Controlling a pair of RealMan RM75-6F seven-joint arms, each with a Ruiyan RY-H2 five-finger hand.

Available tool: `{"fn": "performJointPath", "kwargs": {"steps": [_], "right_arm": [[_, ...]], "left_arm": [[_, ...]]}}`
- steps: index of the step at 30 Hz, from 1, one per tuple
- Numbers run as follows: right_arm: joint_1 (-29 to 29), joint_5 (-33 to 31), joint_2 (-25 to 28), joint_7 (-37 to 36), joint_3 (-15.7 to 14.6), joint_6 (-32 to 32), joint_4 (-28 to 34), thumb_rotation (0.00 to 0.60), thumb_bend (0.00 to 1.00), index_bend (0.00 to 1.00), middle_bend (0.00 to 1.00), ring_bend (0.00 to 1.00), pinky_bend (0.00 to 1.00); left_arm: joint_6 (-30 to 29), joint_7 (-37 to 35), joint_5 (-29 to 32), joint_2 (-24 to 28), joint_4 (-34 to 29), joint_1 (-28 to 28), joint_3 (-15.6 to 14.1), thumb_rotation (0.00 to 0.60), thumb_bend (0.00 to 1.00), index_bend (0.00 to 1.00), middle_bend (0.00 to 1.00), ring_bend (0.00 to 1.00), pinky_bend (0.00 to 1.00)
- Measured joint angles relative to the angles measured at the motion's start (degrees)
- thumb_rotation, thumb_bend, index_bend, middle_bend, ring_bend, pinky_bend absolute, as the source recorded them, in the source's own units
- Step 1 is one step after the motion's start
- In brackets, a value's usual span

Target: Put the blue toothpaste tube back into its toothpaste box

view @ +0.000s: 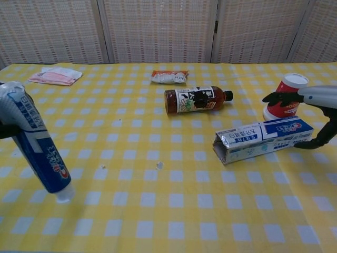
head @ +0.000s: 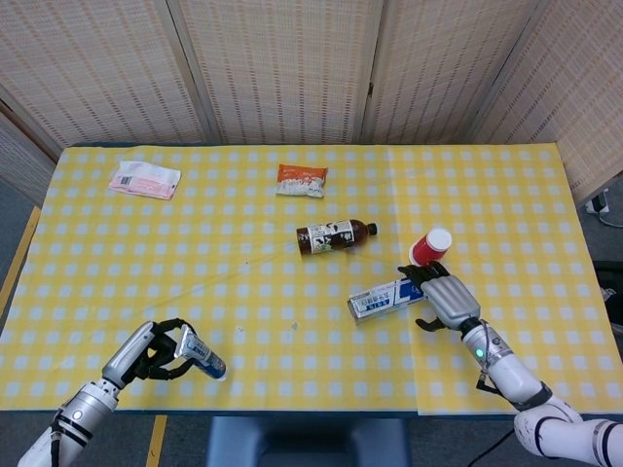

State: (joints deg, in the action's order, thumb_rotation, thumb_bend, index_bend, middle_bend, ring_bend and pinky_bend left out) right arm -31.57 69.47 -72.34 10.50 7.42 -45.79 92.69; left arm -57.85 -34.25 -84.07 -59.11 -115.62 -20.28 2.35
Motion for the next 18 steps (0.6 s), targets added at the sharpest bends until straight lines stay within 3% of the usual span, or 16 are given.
{"fn": "performJointPath", "kwargs": {"steps": [11,15,18], "right_arm": [[-6.0,-9.4,-6.4,4.4,0.5,4.5,-5.7,0.600,0.30,0.03,0.15,0.16,0.04],[-6.8,-10.3,-8.4,4.6,0.3,4.4,-7.6,0.600,0.30,0.12,0.22,0.23,0.20],[-6.9,-10.3,-9.6,5.1,-0.1,3.0,-8.6,0.600,0.30,0.17,0.25,0.25,0.24]], "left_arm": [[-0.8,-0.3,1.0,0.6,0.2,-0.3,-0.1,0.600,0.38,0.82,1.00,1.00,1.00],[-0.4,-0.4,1.1,0.8,0.6,-0.7,-0.2,0.600,0.39,0.82,1.00,1.00,1.00],[-0.6,-0.3,1.0,0.8,0.9,-0.8,-0.3,0.600,0.39,0.82,1.00,1.00,1.00]]}}
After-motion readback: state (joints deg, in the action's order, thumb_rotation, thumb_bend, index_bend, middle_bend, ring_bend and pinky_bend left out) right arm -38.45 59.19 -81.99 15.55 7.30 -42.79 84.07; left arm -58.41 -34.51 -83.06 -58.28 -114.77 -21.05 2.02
